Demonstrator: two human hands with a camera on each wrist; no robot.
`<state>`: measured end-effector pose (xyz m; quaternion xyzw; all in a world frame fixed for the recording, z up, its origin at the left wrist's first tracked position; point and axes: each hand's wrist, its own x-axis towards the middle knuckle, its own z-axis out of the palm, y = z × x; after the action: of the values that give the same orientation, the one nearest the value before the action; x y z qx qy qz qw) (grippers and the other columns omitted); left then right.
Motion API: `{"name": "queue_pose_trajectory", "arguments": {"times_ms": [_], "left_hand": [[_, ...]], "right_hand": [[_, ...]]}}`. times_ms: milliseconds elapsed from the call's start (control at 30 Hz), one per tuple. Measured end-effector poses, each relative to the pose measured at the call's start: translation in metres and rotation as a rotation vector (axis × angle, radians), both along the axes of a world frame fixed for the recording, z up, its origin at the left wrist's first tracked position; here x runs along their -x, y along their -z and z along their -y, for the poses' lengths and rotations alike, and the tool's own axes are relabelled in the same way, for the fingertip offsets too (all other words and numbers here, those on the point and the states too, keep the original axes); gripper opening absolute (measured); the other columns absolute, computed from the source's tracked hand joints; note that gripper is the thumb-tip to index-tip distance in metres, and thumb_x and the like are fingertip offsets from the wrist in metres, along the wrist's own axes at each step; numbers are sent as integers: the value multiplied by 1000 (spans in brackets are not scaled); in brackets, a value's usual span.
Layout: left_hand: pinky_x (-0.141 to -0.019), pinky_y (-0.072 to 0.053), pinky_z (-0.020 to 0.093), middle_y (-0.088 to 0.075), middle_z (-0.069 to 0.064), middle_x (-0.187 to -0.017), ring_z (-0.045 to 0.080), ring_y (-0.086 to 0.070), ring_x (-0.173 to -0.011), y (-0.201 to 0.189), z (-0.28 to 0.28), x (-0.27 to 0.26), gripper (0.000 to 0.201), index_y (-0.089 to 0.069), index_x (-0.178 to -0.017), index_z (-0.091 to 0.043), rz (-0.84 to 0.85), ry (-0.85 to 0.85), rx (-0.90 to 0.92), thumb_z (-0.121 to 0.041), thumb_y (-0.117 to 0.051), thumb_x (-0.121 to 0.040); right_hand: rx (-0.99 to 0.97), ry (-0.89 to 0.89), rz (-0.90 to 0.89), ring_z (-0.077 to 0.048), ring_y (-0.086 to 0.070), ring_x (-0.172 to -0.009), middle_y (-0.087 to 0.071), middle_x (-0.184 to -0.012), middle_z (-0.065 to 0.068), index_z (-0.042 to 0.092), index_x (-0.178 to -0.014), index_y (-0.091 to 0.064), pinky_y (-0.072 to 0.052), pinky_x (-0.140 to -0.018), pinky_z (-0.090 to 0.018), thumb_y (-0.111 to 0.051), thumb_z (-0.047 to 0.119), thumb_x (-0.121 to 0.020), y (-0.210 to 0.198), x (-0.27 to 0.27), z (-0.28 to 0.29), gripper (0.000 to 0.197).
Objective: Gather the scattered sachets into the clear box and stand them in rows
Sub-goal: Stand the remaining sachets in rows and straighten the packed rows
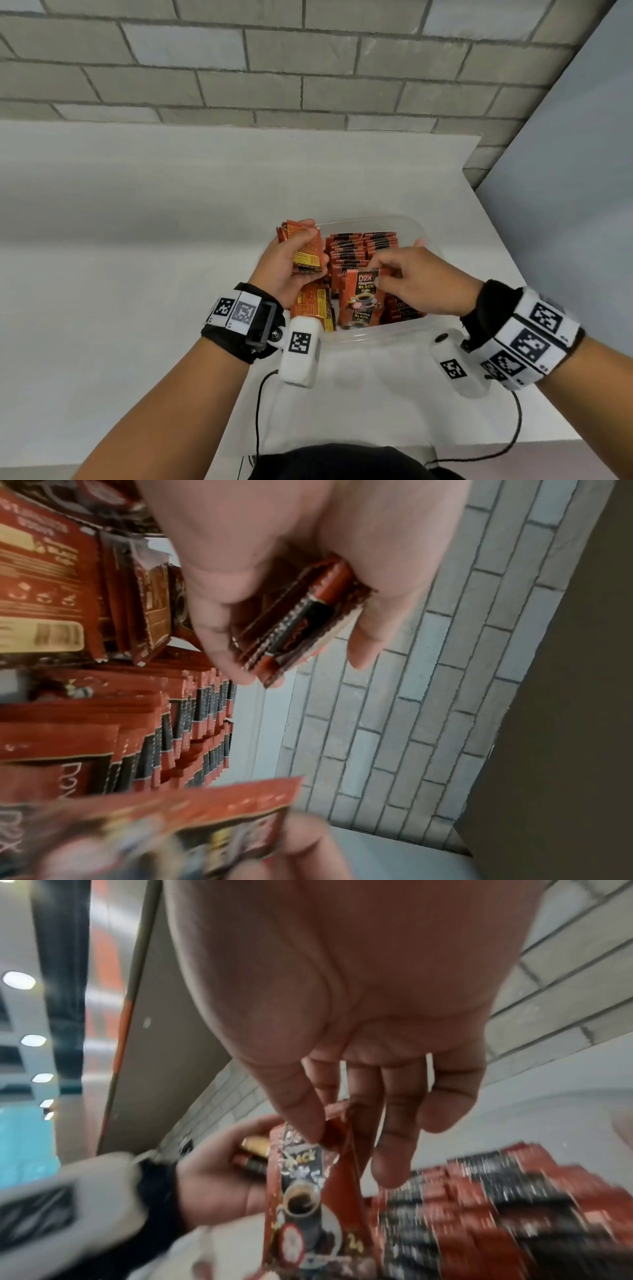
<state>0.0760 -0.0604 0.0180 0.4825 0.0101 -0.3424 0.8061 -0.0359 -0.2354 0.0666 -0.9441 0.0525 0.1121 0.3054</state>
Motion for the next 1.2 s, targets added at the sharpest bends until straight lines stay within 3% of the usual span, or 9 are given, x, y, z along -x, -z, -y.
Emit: {"name": "queue_pose_trajectory", "arguments": {"times_ms": [133,200,267,400,567,733,900,1067,1200], "left_hand": [[-75,-52,38,-67,5,-84,20,-64,-75,-3,-2,-3,26,-61,-116,-17,23,5,-15,-16,-60,-91],[-75,-52,37,-70,3,-82,19,-64,-74,-4,-2,-4,26,-61,-117,-17,37,11,-17,-16,-59,-91],[-74,-53,37,-72,2,-80,18,-65,-71,-4,-2,-5,28,-60,-119,-17,44,18,-17,-16,-59,-91],[-75,-54,37,-72,1,-81,16,-66,-70,-5,-4,-5,30,-60,-121,-17,52,25,-29,-17,-60,-91],[-73,-54,37,-68,6,-87,19,-66,-72,-5,-4,-5,29,-61,-119,-17,48,37,-40,-17,-60,-90],[-78,-53,39,-69,5,-84,19,-67,-72,-4,-4,-5,22,-63,-112,-18,31,40,-26,-16,-60,-91],[-74,-54,37,-70,5,-85,19,-67,-72,-3,-4,-5,23,-64,-113,-18,25,40,-16,-16,-59,-91],[-73,-54,37,-69,5,-85,20,-67,-74,-2,-2,-3,20,-63,-111,-17,13,42,0,-15,-58,-91],[-70,-57,36,-67,12,-93,25,-67,-78,-2,-3,-2,22,-63,-108,-14,-45,56,50,-7,-48,-93]], "right_hand": [[84,-97,-76,0,-56,-73,-63,-78,12,21,-84,-69,-43,-73,-21,-61,23,-91,13,3,-11,12],[170,-124,-76,2,-50,-72,-54,-75,16,19,-87,-72,-35,-66,-12,-63,24,-90,17,0,-12,11],[250,-138,-90,0,-49,-69,-48,-71,18,19,-88,-71,-30,-59,-10,-65,22,-88,20,-4,-13,7],[368,-138,-83,-9,-55,-72,-52,-67,14,22,-77,-59,-33,-55,-16,-65,17,-85,24,-10,-15,12],[476,-212,-108,-12,-58,-78,-56,-77,10,27,-71,-51,-37,-64,-21,-63,19,-86,32,-9,-16,21],[466,-187,-125,-12,-57,-76,-54,-75,11,29,-64,-44,-36,-63,-21,-64,19,-84,37,-8,-13,30],[401,-141,-144,-11,-55,-73,-50,-73,14,27,-72,-50,-34,-57,-19,-66,23,-85,36,-8,-11,21],[370,-131,-162,-11,-54,-73,-52,-75,13,27,-73,-50,-39,-61,-22,-68,23,-84,41,-8,-11,21],[257,-85,-184,-8,-52,-69,-54,-76,12,27,-77,-53,-35,-57,-20,-76,31,-78,32,-7,-5,23]]}}
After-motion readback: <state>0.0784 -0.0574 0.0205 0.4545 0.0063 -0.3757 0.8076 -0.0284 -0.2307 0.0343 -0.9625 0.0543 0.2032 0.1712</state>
